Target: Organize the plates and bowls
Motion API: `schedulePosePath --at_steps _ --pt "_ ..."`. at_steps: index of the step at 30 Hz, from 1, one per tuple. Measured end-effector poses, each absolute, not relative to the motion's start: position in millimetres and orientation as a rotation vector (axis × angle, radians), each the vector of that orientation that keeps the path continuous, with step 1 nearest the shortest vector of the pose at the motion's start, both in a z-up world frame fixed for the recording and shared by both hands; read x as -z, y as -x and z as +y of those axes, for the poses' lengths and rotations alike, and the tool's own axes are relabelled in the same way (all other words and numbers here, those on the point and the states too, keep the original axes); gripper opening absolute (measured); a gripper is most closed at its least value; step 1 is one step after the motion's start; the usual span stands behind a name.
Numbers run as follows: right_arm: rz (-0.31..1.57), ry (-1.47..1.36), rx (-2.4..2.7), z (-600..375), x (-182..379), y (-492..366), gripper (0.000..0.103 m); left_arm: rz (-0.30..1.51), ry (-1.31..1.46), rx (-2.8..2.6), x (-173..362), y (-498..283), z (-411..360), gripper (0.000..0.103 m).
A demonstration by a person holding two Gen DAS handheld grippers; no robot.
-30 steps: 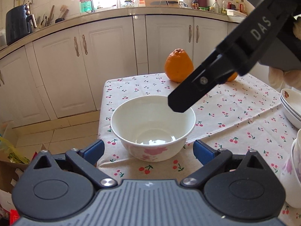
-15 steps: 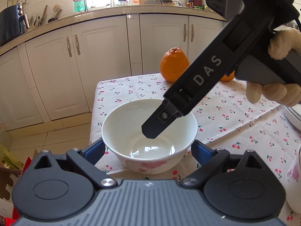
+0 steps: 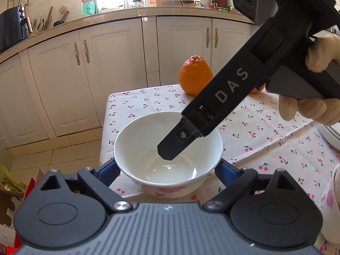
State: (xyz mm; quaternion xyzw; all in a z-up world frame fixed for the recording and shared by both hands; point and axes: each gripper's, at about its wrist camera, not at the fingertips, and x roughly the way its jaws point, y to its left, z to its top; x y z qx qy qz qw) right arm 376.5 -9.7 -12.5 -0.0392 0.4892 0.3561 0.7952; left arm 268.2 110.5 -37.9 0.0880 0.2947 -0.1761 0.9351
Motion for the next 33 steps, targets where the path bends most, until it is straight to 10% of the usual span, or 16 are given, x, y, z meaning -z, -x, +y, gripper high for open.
schedulePosePath --at_steps 33 --pt "0.938 0.022 -0.76 -74 -58 -228 0.07 0.551 -0.239 0.41 -36 -140 62 0.094"
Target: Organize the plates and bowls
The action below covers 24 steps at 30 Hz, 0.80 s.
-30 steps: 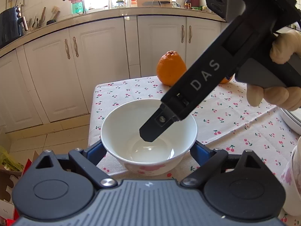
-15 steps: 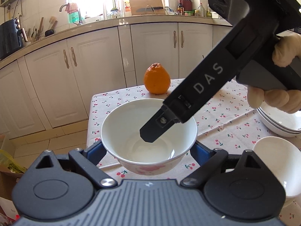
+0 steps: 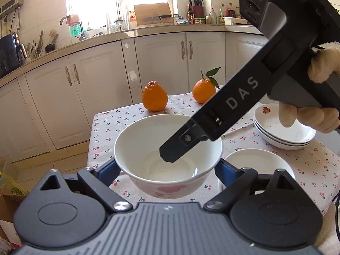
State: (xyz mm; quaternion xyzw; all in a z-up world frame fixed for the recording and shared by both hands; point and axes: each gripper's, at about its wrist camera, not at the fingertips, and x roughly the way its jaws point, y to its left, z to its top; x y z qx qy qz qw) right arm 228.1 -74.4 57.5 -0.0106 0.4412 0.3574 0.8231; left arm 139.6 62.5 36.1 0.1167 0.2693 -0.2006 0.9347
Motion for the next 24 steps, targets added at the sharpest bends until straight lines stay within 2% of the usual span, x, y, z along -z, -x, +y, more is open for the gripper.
schedulePosePath --at_steps 24 --pt "0.901 -0.013 -0.688 -129 -57 -170 0.07 0.546 -0.248 0.499 -36 -100 21 0.094"
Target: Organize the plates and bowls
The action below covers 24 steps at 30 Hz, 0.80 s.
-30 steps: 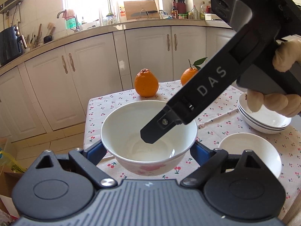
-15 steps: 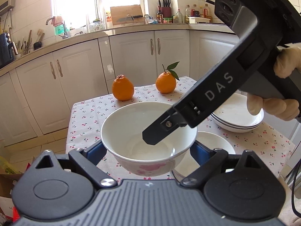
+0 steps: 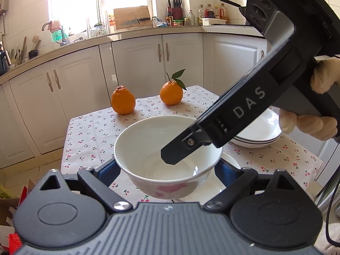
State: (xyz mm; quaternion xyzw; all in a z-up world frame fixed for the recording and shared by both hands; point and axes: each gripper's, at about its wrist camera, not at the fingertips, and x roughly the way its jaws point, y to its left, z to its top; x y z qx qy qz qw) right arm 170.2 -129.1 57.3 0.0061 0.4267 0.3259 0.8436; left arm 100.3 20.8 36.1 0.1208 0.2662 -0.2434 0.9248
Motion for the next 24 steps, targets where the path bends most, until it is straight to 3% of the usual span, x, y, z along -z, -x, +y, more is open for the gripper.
schedulePosePath --at_steps 24 --pt "0.898 -0.031 -0.657 -150 -48 -161 0.07 0.579 -0.248 0.528 -26 -102 3 0.094"
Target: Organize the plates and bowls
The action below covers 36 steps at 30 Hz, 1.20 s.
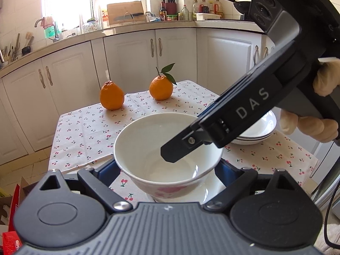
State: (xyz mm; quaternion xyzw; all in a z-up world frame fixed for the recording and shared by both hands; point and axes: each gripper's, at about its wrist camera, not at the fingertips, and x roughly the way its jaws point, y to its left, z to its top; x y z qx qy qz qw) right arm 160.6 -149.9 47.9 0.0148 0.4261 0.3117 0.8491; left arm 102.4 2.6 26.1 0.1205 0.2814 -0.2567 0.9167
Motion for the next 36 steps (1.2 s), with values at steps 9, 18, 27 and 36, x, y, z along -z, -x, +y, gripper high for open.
schedulePosePath --at_steps 9,18,27,36 --pt "0.917 -0.03 -0.646 -154 -39 -160 0.07 0.605 -0.24 0.542 -19 -106 -1 0.094" --pt "0.931 -0.026 -0.629 -157 -35 -159 0.07 0.626 -0.225 0.559 -12 -109 -3 0.094" --pt "0.943 -0.02 -0.618 -158 -30 -158 0.07 0.653 -0.197 0.574 -4 -111 -3 0.094" --pt "0.945 -0.013 -0.614 -157 -28 -158 0.07 0.66 -0.196 0.579 -4 -108 -4 0.094"
